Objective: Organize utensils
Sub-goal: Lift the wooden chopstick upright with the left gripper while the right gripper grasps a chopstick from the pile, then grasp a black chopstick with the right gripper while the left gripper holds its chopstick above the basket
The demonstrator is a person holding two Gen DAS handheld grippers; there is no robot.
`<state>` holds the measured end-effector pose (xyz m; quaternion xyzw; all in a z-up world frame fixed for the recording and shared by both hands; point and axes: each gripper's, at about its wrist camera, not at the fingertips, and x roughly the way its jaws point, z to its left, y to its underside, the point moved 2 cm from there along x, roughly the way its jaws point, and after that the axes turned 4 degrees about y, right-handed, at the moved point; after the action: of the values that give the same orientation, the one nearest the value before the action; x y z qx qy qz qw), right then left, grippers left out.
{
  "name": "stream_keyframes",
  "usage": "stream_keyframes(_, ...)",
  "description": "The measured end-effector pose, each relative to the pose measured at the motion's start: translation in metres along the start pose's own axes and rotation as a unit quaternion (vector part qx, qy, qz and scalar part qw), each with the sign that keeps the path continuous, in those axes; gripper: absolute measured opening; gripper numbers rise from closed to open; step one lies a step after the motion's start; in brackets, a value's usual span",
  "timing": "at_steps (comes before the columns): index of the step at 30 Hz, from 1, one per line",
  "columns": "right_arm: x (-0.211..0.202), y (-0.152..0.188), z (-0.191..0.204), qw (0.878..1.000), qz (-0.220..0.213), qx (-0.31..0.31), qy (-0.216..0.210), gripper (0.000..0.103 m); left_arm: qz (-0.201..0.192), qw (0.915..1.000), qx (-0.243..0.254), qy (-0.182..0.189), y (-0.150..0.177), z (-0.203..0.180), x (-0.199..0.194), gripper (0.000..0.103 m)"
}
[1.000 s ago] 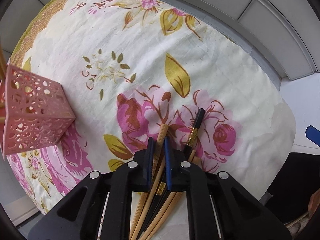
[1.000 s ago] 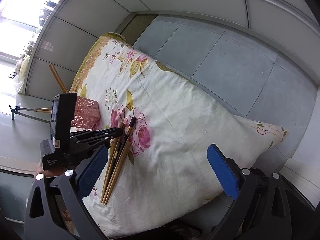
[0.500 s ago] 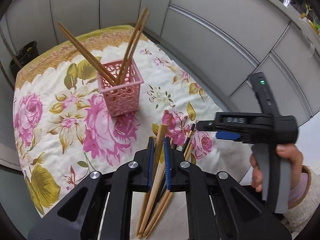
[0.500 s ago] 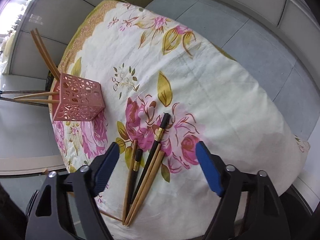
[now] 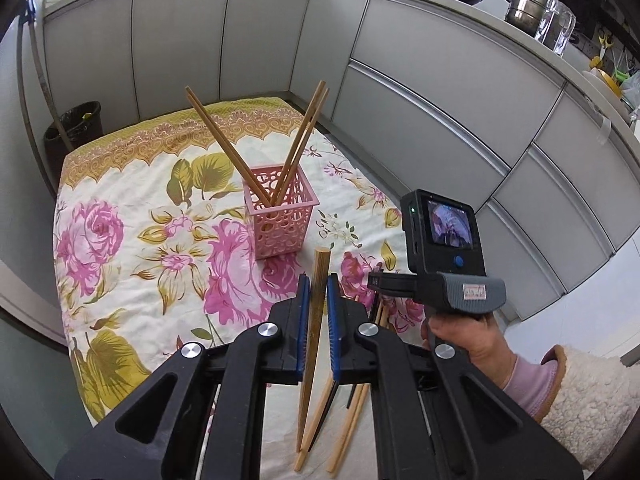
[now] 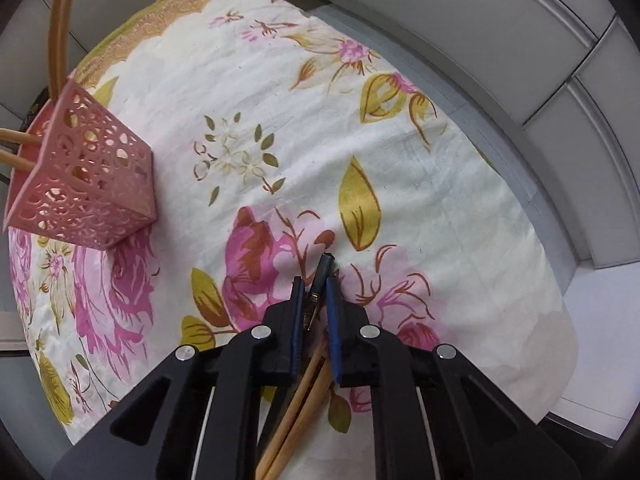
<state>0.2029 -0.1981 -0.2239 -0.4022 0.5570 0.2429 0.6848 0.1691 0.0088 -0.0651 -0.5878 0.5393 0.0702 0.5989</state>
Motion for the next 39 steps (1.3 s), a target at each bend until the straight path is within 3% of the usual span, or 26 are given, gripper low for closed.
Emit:
stream_keyframes(5, -0.069, 0.022, -0.013, 0.993, -0.109, -0.032, -0.04, 0.009, -0.039, 0.9991, -0.013, -0.009, 0.0, -0.008, -0.025, 0.008)
stream_keyframes(9, -0.115, 0.035, -0.026, 0.983, -0.163, -0.046, -0.067, 0.009, -0.067, 0.9973, -0.025, -0.017, 0.003, -0.017, -0.04, 0.007)
stream_keyframes(17, -0.169, 0.053, -0.049, 0.968, -0.222, -0.053, -0.103, 0.008, -0.119, 0.9918, -0.031, -0.033, -0.008, -0.038, -0.075, 0.007)
stream_keyframes(29, -0.245, 0.035, -0.075, 0.946, -0.283, -0.059, -0.149, 0.005, -0.157, 0.9858, -0.022, -0.056, -0.037, -0.056, -0.096, 0.007)
stream_keyframes(31, -0.248, 0.03, -0.077, 0.946, -0.275, -0.058, -0.162, 0.005, -0.157, 0.9858, -0.019, -0.058, -0.042, -0.058, -0.095, 0.007)
stream_keyframes(35, -0.221, 0.008, -0.087, 0.961, -0.205, -0.054, -0.178, 0.006, -0.158, 0.9857, -0.017, -0.054, -0.044, -0.059, -0.094, 0.007)
stream_keyframes(39, -0.144, -0.004, -0.093, 0.982, -0.044, -0.071, -0.173, 0.014, -0.148, 0.9879, -0.012, -0.047, -0.039, -0.059, -0.086, 0.007)
